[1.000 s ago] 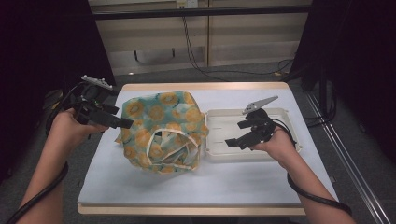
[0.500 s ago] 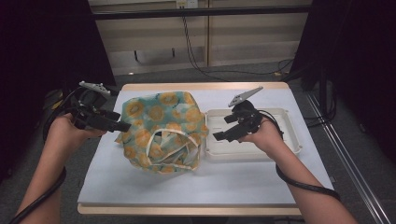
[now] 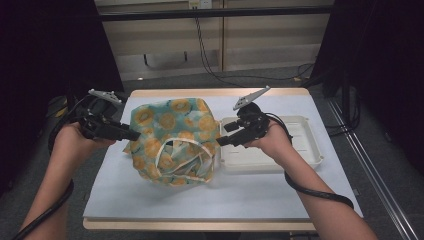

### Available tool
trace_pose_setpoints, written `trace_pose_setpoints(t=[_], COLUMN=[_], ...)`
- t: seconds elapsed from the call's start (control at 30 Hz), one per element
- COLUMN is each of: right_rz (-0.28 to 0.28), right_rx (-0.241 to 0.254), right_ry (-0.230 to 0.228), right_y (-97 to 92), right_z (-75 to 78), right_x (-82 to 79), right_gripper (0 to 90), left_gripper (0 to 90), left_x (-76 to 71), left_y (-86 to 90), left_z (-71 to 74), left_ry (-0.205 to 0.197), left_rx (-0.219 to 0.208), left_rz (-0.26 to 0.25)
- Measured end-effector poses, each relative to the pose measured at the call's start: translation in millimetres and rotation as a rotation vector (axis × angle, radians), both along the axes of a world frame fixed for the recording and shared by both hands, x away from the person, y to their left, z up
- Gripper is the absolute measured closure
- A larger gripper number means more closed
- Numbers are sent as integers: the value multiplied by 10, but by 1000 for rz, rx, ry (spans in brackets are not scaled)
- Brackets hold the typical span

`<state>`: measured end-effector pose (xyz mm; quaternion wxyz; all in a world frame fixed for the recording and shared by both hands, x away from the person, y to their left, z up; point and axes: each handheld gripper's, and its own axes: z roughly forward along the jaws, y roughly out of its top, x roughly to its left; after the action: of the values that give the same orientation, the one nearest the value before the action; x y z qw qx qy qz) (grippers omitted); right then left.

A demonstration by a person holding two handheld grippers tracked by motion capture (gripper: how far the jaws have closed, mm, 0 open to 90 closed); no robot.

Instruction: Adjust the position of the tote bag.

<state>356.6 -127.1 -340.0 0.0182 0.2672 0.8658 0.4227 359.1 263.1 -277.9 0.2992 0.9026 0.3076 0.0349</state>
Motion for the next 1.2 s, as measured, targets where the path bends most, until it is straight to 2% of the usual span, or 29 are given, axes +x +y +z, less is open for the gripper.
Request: trace_pose_setpoints(t=[0.13, 0.2, 0.3, 0.53, 0.63, 0.7, 0.77, 0.87, 1.0, 1.1, 1.2], right_rz=[24, 26, 35, 48, 55, 53, 52, 49, 38, 32, 30], right_rx=[24, 16, 0, 26, 37, 27, 30, 40, 53, 81, 79], right_ry=[-6, -17, -18, 4, 9, 2, -6, -11, -5, 15, 13], right_y=[72, 108, 152, 148, 114, 96, 75, 37, 3, -19, -20], right_z=[40, 52, 59, 102, 134, 168, 209, 279, 344, 367, 395], right_x=[13, 23, 39, 64, 63, 60, 59, 65, 95, 125, 137], right_gripper=[529, 542, 624, 899, 900, 900, 900, 900, 900, 900, 900], left_gripper=[854, 869, 891, 900, 900, 900, 900, 900, 900, 900, 900], left_x=[-3, -14, -35, -46, -42, -38, -40, -24, -3, 10, 15], left_y=[19, 25, 34, 47, 43, 41, 36, 37, 41, 48, 49], left_z=[-1, 5, 22, 65, 117, 155, 191, 254, 334, 382, 420], left_ry=[18, 21, 16, 30, 14, 2, 3, -3, -9, -16, -20], left_rx=[-12, -16, -22, -29, -23, -17, -42, -40, -64, -66, -78], left_rz=[-7, -3, -3, 1, -9, -7, 8, 3, 11, 13, 28])
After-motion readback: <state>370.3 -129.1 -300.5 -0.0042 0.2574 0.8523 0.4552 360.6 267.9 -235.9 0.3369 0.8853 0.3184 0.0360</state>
